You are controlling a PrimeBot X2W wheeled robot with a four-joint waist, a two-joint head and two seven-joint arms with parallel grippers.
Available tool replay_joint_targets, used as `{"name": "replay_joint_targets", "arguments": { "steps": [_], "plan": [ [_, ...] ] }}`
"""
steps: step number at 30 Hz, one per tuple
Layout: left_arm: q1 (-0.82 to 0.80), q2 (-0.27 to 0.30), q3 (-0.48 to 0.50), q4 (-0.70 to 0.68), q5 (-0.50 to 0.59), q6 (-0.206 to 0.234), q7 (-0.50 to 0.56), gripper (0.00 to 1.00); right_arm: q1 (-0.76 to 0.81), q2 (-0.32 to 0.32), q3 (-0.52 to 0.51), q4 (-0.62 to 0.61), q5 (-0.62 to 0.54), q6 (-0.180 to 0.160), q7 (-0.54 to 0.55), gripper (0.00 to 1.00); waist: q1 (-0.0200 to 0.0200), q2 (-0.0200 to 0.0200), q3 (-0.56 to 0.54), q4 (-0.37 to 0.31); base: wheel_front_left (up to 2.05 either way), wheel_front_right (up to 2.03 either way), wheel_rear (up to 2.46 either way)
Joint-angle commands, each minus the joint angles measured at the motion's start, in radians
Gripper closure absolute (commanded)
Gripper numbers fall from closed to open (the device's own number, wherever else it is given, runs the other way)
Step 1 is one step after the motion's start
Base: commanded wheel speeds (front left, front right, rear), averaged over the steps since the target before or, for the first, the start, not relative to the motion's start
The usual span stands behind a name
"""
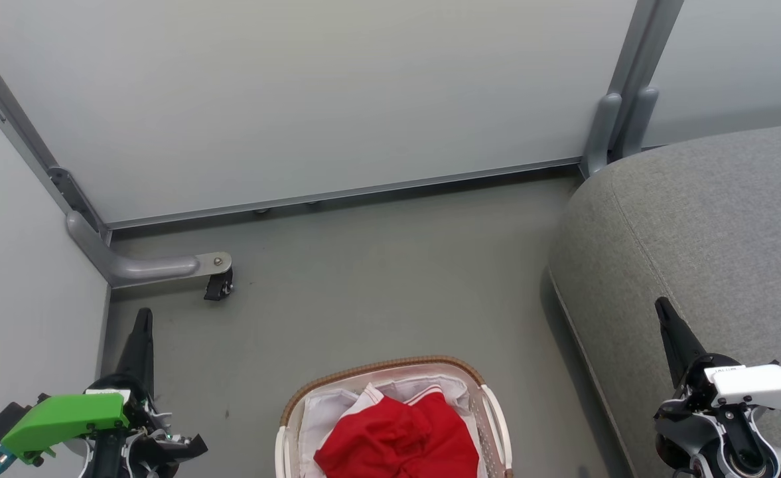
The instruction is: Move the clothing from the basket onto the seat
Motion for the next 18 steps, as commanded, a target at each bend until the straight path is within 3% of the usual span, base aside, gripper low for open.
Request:
{"name": "replay_joint_targets", "arguments": {
  "steps": [1, 13, 14, 18],
  "plan": [
    [-0.011, 0.006, 0.0, -0.001, -0.003, -0.005, 0.002, 1.0, -0.007, -0.006, -0.001, -0.004, 0.003, 0.0, 0.0, 1.0, 0.0, 0.0, 0.0, 0.0, 0.0, 0.0, 0.0],
    [-0.011, 0.006, 0.0, -0.001, -0.003, -0.005, 0.002, 1.0, -0.007, -0.006, -0.001, -0.004, 0.003, 0.0, 0.0, 1.0, 0.0, 0.0, 0.0, 0.0, 0.0, 0.0, 0.0],
    [0.0, 0.0, 0.0, 0.0, 0.0, 0.0, 0.0, 0.0, 0.0, 0.0, 0.0, 0.0, 0.0, 0.0, 0.0, 0.0, 0.0, 0.0, 0.0, 0.0, 0.0, 0.0, 0.0],
    [0.024, -0.006, -0.005, 0.034, 0.001, 0.001, -0.002, 0.0, 0.024, 0.011, 0.004, 0.033, -0.001, 0.0, -0.001, 0.0, 0.0, 0.0, 0.0, 0.0, 0.0, 0.0, 0.0]
  ]
}}
